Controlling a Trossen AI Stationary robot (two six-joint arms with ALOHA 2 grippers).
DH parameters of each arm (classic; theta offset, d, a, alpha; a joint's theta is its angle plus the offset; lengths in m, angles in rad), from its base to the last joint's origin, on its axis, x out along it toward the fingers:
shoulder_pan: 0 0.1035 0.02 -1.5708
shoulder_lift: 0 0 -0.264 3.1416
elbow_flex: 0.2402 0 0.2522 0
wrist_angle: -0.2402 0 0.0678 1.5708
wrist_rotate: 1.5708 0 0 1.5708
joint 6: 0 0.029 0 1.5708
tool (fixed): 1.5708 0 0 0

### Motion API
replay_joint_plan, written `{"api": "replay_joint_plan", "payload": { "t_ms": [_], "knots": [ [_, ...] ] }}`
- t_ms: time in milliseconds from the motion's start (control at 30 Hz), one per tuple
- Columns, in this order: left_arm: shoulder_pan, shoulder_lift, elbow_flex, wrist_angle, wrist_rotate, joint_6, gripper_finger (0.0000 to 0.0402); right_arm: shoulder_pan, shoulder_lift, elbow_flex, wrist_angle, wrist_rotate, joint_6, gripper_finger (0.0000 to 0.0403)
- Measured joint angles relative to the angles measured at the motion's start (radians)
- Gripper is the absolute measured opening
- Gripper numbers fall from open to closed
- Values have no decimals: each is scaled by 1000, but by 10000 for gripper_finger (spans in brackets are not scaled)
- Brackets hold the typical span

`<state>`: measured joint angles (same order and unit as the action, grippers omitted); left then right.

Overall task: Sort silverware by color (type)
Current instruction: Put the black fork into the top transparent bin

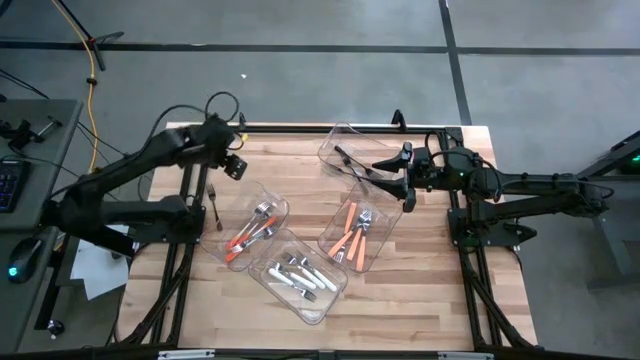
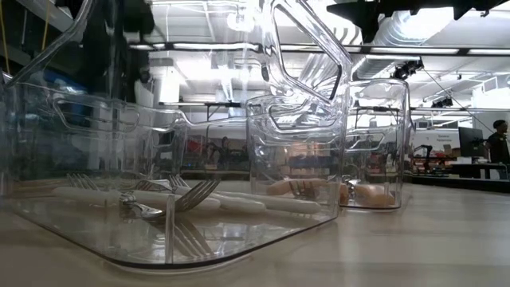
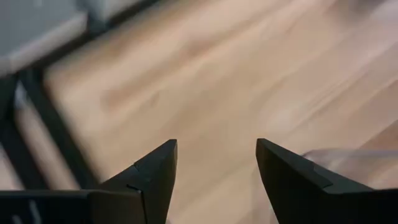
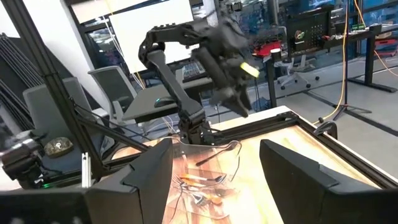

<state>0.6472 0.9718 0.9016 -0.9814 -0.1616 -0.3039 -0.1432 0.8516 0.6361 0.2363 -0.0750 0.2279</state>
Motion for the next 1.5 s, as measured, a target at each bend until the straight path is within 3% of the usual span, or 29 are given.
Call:
{"api": "replay_joint_plan", "payload": {
  "t_ms": [333, 567, 933, 1133, 1500],
  "knots": [
    [207, 249, 0, -168, 27, 222, 207, 0, 0, 0, -1, 0, 0, 224],
    [249, 403, 0, -177, 20, 340, 207, 0, 0, 0, -11, 0, 0, 224],
    [282, 611, -27, -194, 9, 363, 207, 0, 0, 0, -15, 0, -1, 224],
    [250, 661, -51, -195, -83, 359, 207, 0, 0, 0, -18, 1, -1, 224],
    [236, 671, -64, -181, -124, 343, 207, 0, 0, 0, -37, 1, -1, 224]
  ]
}}
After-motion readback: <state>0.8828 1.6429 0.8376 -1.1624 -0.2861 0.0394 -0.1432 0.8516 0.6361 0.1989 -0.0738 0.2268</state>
